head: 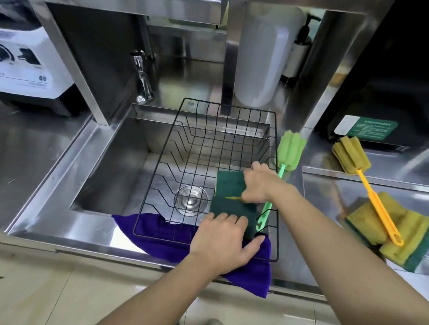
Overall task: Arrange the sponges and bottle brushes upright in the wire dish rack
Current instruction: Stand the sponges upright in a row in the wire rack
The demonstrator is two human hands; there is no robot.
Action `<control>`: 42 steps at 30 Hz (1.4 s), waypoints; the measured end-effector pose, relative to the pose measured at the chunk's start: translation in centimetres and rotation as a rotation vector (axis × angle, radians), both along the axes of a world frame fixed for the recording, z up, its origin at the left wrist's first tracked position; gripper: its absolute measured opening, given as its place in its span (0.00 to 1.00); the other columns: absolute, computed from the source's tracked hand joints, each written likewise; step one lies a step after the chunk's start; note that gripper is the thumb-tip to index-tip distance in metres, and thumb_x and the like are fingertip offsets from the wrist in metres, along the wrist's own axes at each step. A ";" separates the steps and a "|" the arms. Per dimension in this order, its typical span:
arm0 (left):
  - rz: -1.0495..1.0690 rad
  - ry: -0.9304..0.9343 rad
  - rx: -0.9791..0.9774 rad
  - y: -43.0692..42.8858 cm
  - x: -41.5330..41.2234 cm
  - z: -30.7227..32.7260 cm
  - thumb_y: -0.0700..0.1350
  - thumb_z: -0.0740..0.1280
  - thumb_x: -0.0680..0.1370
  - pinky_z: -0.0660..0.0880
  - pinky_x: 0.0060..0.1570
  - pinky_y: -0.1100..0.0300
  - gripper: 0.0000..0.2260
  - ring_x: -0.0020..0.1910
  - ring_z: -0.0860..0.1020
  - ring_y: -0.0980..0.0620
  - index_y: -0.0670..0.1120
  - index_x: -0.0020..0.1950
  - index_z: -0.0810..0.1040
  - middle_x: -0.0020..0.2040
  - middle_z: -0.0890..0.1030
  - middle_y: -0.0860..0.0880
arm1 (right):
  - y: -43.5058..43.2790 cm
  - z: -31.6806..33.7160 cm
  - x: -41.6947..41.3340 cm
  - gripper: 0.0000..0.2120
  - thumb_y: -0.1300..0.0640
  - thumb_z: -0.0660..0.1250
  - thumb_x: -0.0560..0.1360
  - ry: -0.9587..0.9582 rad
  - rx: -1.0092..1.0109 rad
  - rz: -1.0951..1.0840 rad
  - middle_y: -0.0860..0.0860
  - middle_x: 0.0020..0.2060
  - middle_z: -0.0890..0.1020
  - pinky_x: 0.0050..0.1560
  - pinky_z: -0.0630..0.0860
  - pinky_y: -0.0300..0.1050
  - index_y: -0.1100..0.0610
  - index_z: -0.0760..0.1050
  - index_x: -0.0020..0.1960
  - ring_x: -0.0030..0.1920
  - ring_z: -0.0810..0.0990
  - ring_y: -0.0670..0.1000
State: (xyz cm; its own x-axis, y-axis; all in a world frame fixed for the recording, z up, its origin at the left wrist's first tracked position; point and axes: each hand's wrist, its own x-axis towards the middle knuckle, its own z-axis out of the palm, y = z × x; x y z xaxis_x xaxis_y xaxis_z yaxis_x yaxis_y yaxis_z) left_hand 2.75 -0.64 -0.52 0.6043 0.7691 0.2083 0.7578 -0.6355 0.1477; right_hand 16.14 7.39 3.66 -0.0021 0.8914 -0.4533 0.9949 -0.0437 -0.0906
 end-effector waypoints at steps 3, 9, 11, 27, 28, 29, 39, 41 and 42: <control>-0.008 -0.010 -0.007 0.1 0.0 0.1 0.61 0.55 0.75 0.69 0.32 0.55 0.22 0.29 0.75 0.46 0.45 0.33 0.72 0.28 0.77 0.47 | 0.3 0.1 0.1 0.20 0.50 0.63 0.72 0.008 -0.041 0.013 0.56 0.60 0.70 0.63 0.65 0.51 0.62 0.74 0.58 0.64 0.68 0.57; -0.011 -0.025 -0.004 0.0 0.0 0.1 0.61 0.54 0.74 0.70 0.31 0.55 0.22 0.29 0.75 0.46 0.45 0.33 0.72 0.29 0.76 0.48 | -0.1 -0.5 0.4 0.10 0.56 0.62 0.73 0.010 0.033 0.016 0.56 0.55 0.78 0.62 0.63 0.51 0.60 0.75 0.50 0.58 0.75 0.58; -0.028 -0.047 0.003 0.0 0.0 0.1 0.60 0.55 0.75 0.70 0.32 0.54 0.21 0.31 0.74 0.46 0.45 0.36 0.74 0.32 0.76 0.47 | -0.3 -0.4 0.4 0.11 0.55 0.61 0.75 -0.008 0.012 0.038 0.58 0.58 0.76 0.65 0.63 0.51 0.61 0.75 0.53 0.60 0.73 0.58; -0.163 0.016 -0.039 -2.6 6.4 1.1 0.53 0.68 0.70 0.73 0.39 0.53 0.19 0.43 0.76 0.44 0.42 0.54 0.74 0.49 0.78 0.42 | -8.0 2.0 11.6 0.14 0.60 0.63 0.73 -0.073 0.874 -0.670 0.61 0.58 0.75 0.55 0.65 0.53 0.64 0.73 0.57 0.58 0.73 0.62; -0.166 0.043 -0.038 -2.6 6.5 0.9 0.52 0.71 0.68 0.73 0.39 0.52 0.20 0.43 0.75 0.44 0.42 0.54 0.74 0.48 0.78 0.42 | -9.0 1.6 12.7 0.15 0.60 0.63 0.73 -0.096 0.881 -0.764 0.61 0.59 0.74 0.55 0.64 0.53 0.64 0.72 0.58 0.59 0.72 0.63; -0.165 0.066 -0.036 -2.7 6.6 0.7 0.51 0.72 0.68 0.72 0.39 0.52 0.19 0.43 0.75 0.44 0.42 0.53 0.75 0.48 0.77 0.42 | -10.0 1.2 13.7 0.17 0.59 0.63 0.73 -0.104 0.870 -0.861 0.60 0.62 0.72 0.57 0.63 0.53 0.63 0.70 0.61 0.61 0.71 0.62; -0.175 0.117 -0.011 -2.8 6.6 0.6 0.53 0.56 0.78 0.66 0.53 0.56 0.15 0.54 0.70 0.49 0.46 0.61 0.67 0.59 0.71 0.48 | -16.1 -2.6 19.2 0.30 0.43 0.67 0.70 0.540 0.606 -1.666 0.59 0.60 0.76 0.67 0.65 0.59 0.60 0.66 0.64 0.63 0.72 0.63; -0.162 0.099 -0.034 -2.7 6.6 0.5 0.51 0.60 0.77 0.67 0.52 0.54 0.16 0.55 0.71 0.47 0.44 0.60 0.69 0.61 0.72 0.44 | -16.1 -3.1 19.6 0.29 0.43 0.67 0.68 0.604 0.573 -1.636 0.58 0.56 0.75 0.67 0.66 0.60 0.57 0.64 0.62 0.61 0.73 0.62; -0.141 0.097 -0.048 -2.8 6.6 0.4 0.51 0.61 0.76 0.67 0.54 0.54 0.17 0.56 0.71 0.46 0.43 0.61 0.69 0.65 0.70 0.41 | -16.0 -3.2 19.7 0.29 0.43 0.68 0.67 0.624 0.572 -1.636 0.56 0.54 0.75 0.66 0.67 0.60 0.55 0.63 0.61 0.60 0.73 0.61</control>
